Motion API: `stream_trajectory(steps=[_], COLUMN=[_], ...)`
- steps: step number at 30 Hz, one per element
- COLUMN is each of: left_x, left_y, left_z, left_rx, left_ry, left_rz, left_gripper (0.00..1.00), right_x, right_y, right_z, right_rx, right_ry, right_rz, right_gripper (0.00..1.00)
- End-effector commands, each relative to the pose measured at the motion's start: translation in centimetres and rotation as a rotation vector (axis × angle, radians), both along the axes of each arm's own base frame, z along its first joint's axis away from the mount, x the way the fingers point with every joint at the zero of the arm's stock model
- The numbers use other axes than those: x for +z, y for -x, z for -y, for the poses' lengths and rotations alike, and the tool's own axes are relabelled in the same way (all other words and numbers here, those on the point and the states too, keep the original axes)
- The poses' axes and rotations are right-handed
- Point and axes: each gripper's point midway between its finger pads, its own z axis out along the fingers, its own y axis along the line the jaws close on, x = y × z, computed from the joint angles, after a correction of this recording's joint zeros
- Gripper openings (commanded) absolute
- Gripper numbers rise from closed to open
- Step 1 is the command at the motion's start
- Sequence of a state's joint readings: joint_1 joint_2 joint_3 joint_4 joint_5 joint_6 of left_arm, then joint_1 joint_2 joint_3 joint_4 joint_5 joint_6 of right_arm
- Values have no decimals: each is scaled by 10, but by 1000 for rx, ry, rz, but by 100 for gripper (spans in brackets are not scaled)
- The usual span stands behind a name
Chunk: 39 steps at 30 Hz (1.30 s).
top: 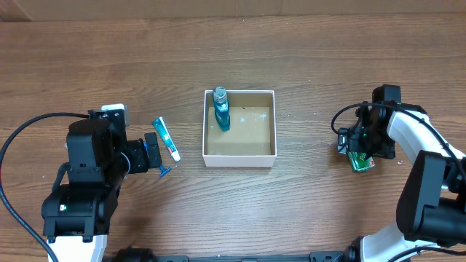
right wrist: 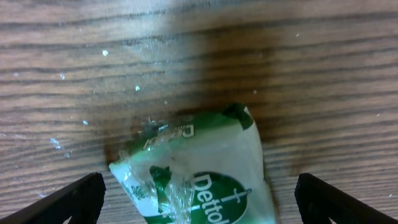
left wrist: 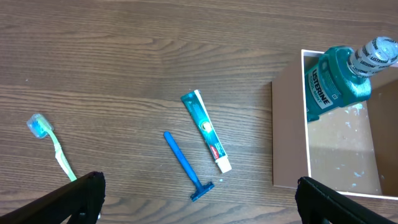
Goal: Pack container
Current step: 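Move the right gripper to the green soap bar and grasp it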
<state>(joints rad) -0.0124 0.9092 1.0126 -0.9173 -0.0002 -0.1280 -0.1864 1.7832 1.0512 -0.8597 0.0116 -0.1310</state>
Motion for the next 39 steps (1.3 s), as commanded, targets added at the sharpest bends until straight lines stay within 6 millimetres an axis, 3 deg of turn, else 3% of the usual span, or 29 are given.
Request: stream_trajectory(steps=[1, 8, 16, 23, 27, 35, 39], left_x=[11, 11, 11, 11, 11, 11, 11], left_y=[-3, -2, -2, -2, -2, -2, -2], left_z=[-3, -3, -3, -3, -3, -3, -3], left_rx=[18, 17, 17, 17, 17, 17, 17], left_ry=[-3, -2, -3, -3, -3, -3, -2], left_rz=[28, 27, 27, 27, 27, 27, 27], left_gripper=[100, 100, 100, 100, 100, 100, 100], right_x=[0, -7, -21, -21, -21, -20, -20], right_y=[-3, -3, 20, 27, 27, 17, 13], right_z=[0, -2, -6, -8, -8, -10, -10], right_rx=[2, 2, -3, -3, -3, -55, -55], right_ry=[-1, -12, -25, -30, -30, -50, -48], right_rz=[15, 4, -61, -89, -88, -49, -36], right_gripper=[100, 100, 99, 69, 62, 60, 48])
